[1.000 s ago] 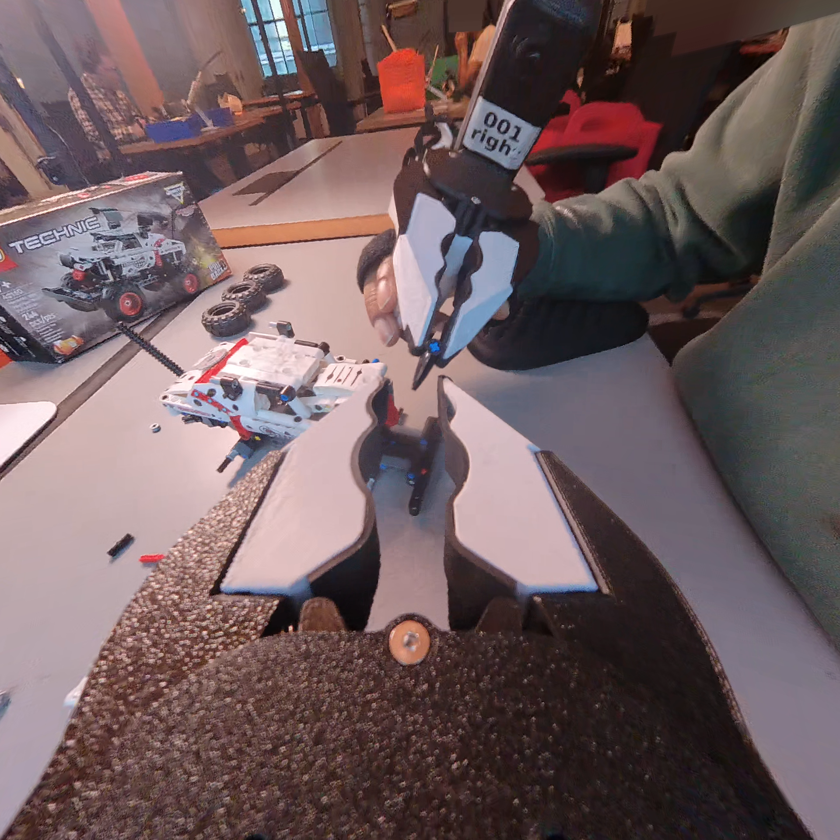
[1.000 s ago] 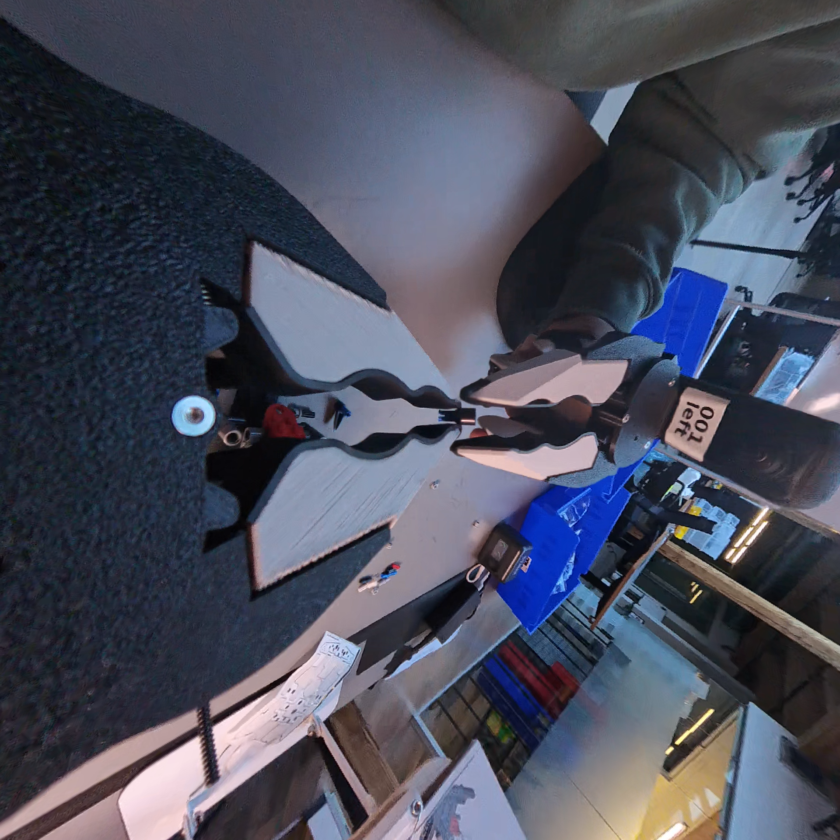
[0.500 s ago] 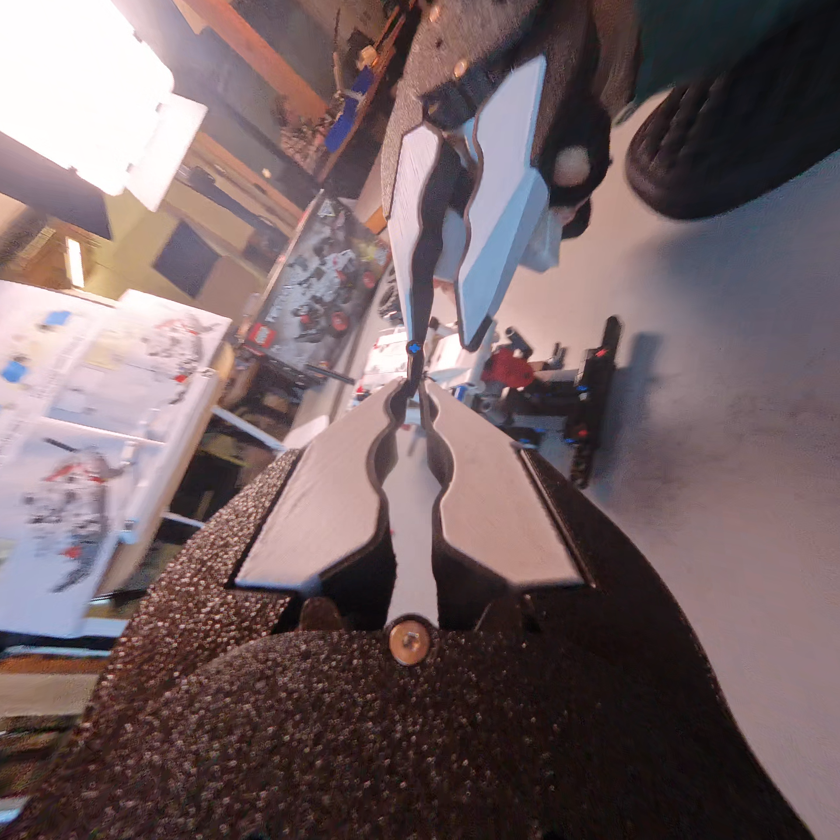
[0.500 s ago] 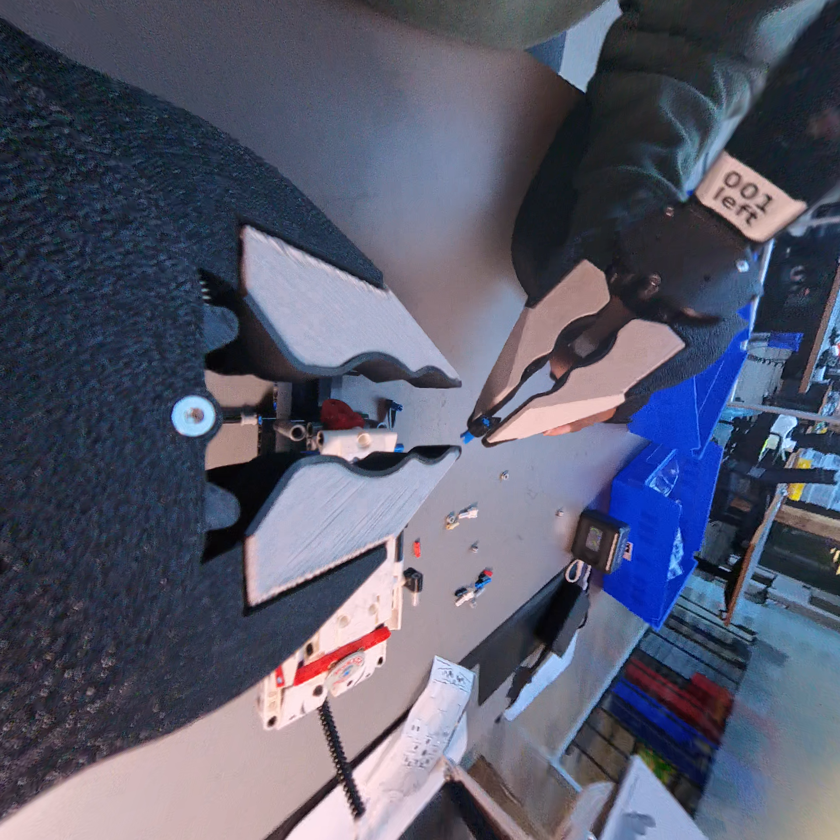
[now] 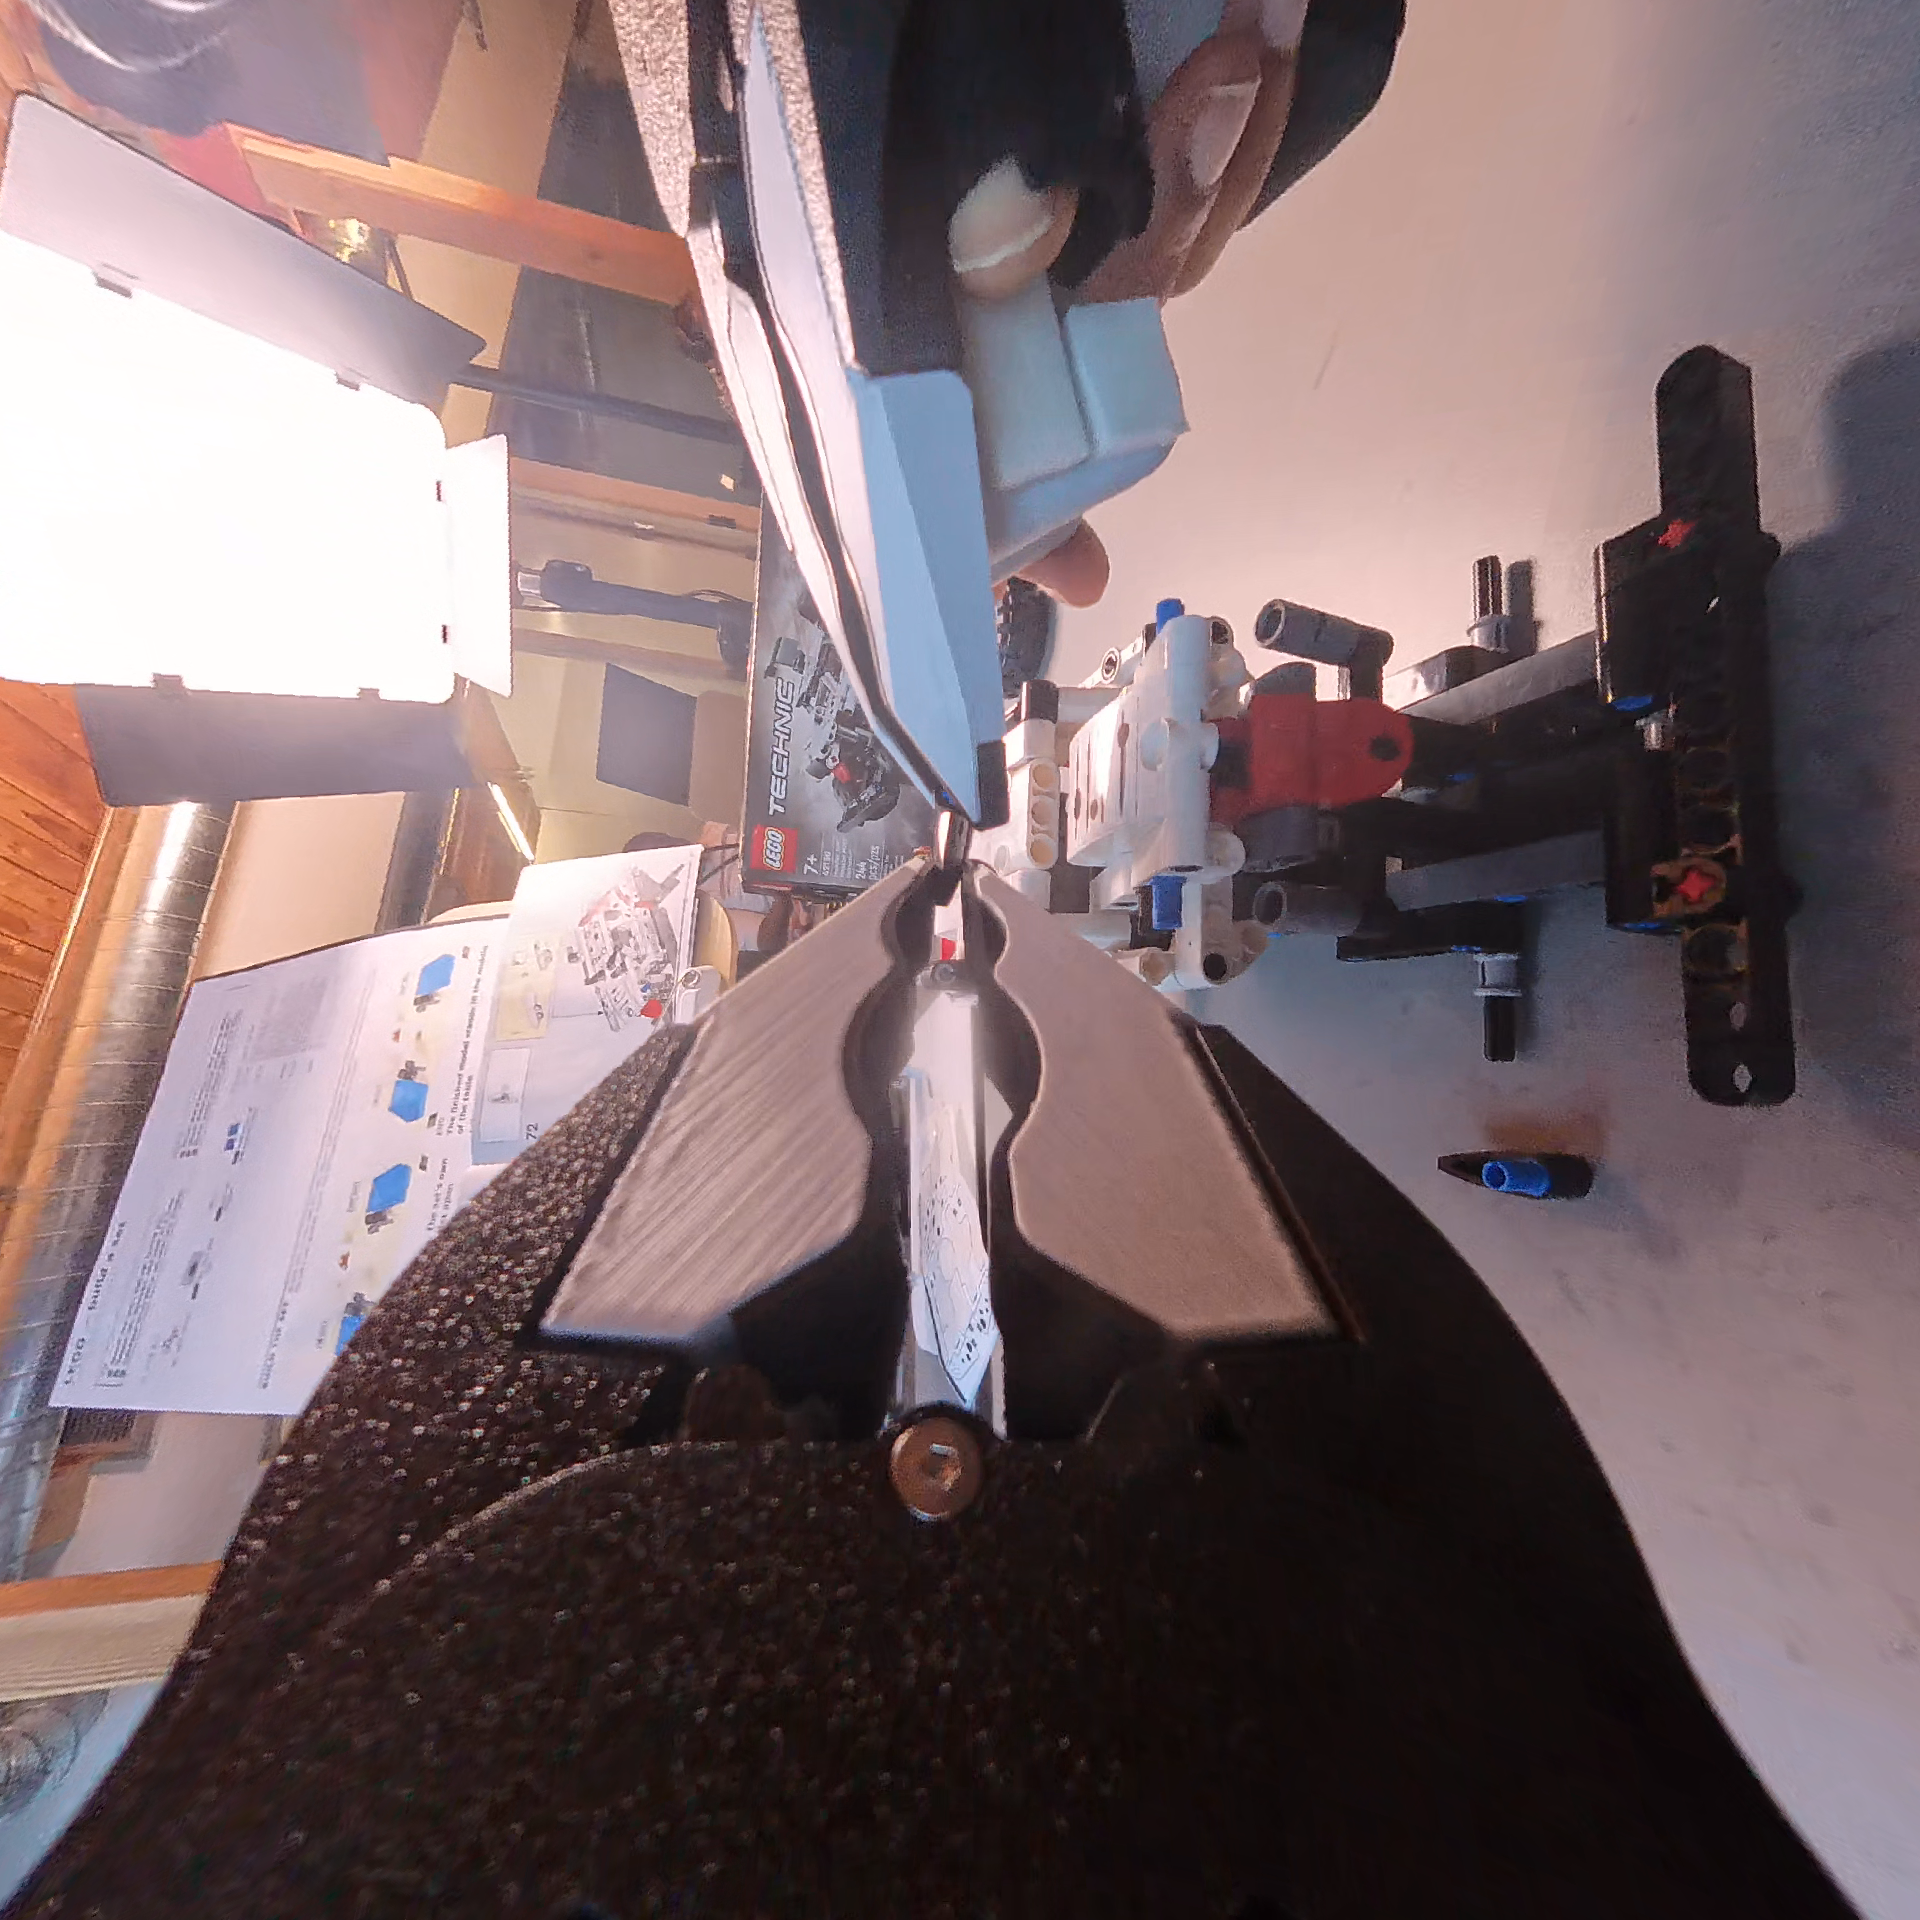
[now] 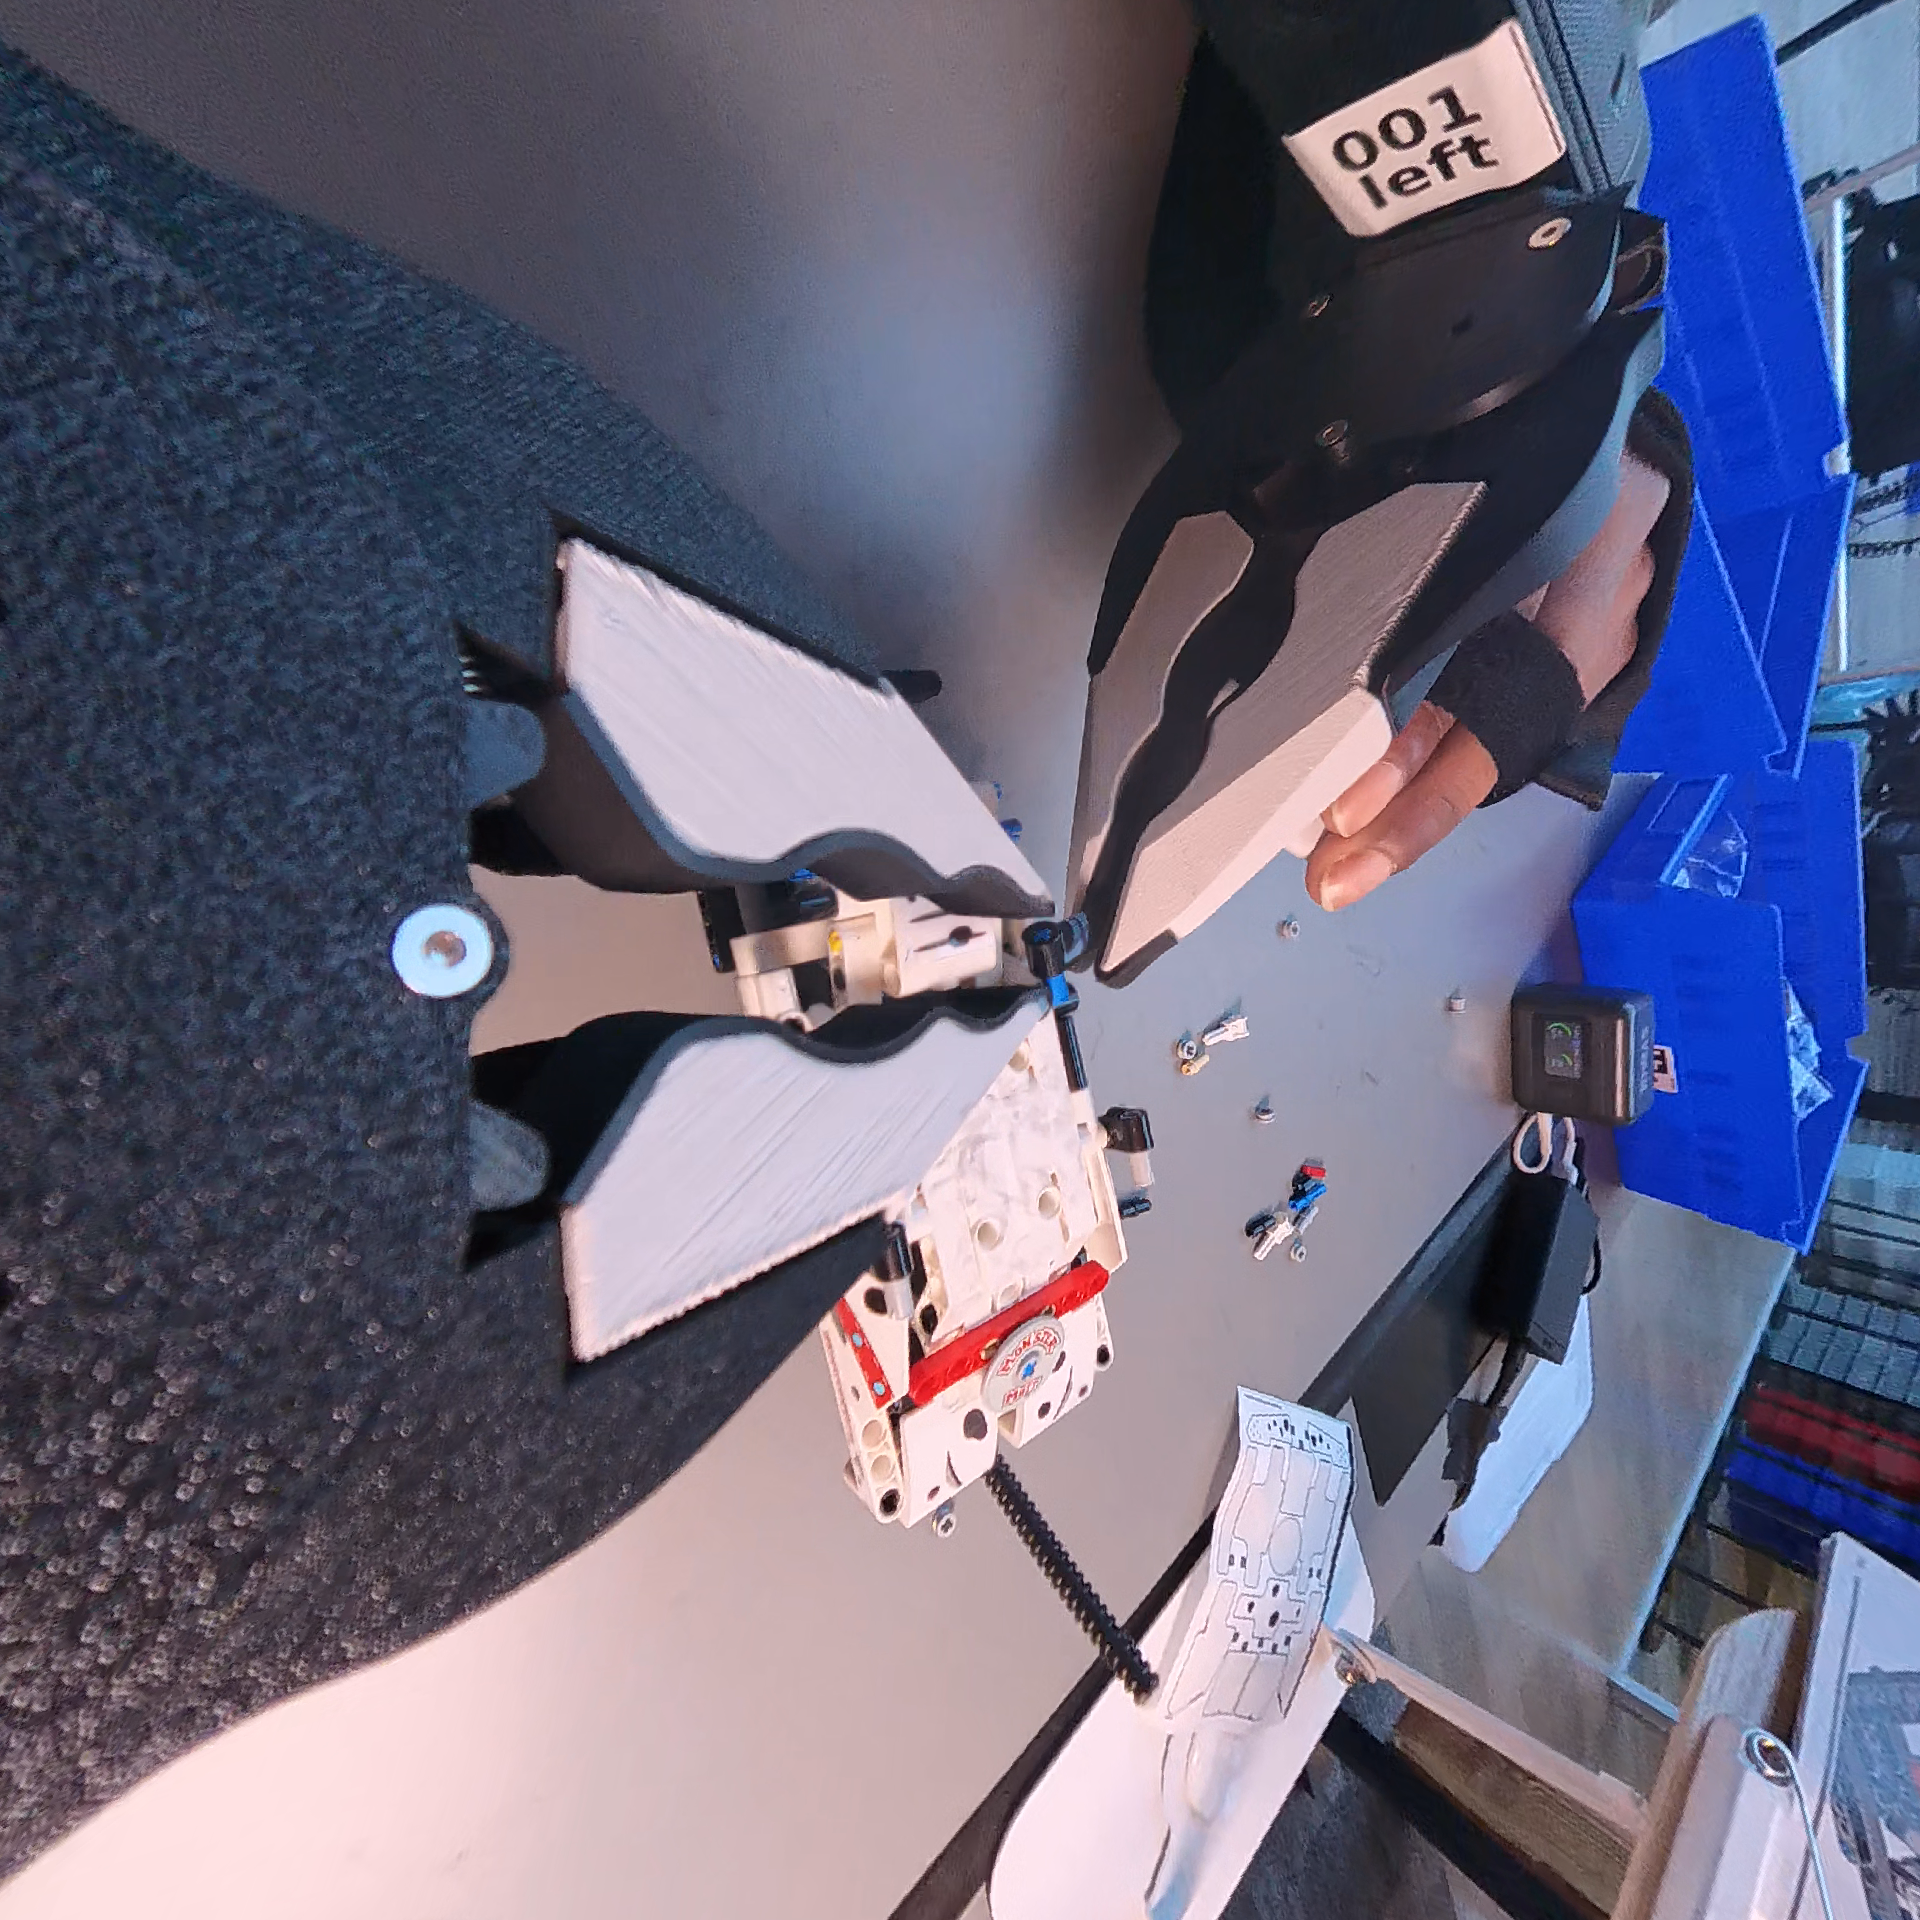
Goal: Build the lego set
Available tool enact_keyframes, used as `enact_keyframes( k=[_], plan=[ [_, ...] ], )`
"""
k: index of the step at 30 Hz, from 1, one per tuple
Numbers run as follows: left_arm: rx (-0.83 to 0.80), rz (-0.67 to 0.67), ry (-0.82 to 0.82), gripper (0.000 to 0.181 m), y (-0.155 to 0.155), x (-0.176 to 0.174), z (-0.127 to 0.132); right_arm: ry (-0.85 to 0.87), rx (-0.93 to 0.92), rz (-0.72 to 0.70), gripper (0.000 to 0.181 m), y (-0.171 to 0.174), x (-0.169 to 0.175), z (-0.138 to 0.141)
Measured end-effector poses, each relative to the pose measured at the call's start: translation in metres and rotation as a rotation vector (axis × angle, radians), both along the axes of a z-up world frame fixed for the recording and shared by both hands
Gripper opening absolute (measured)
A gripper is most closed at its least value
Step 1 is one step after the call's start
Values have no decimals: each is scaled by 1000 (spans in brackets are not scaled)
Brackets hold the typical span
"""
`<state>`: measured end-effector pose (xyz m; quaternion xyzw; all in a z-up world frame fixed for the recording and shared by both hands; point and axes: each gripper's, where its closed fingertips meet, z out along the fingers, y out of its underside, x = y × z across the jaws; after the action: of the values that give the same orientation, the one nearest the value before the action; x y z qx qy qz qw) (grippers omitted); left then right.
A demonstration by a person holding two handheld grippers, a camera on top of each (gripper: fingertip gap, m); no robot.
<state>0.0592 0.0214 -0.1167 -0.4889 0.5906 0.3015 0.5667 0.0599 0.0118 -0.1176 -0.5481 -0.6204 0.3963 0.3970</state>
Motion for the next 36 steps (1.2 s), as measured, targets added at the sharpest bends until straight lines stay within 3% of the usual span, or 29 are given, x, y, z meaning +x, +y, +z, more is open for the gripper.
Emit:
enact_keyframes(
  k=[7,16,23,30,36],
  plan=[
    [-92,-26,-71,4,3,-2,-11,-56,-4,8,9,4,-2,-9],
    [-566,-67,-569,13,-7,-3,-12,-121,60,-92,9,1,-1,-13],
    [-1046,-83,-962,13,-18,5,-13,-160,47,-155,9,3,3,-15],
    [-1265,-69,-1177,8,-17,11,-15,-174,51,-167,9,1,3,-16],
    [-1501,-105,-1457,7,-17,11,-8,-181,87,-161,9,0,4,-16]
  ],
)
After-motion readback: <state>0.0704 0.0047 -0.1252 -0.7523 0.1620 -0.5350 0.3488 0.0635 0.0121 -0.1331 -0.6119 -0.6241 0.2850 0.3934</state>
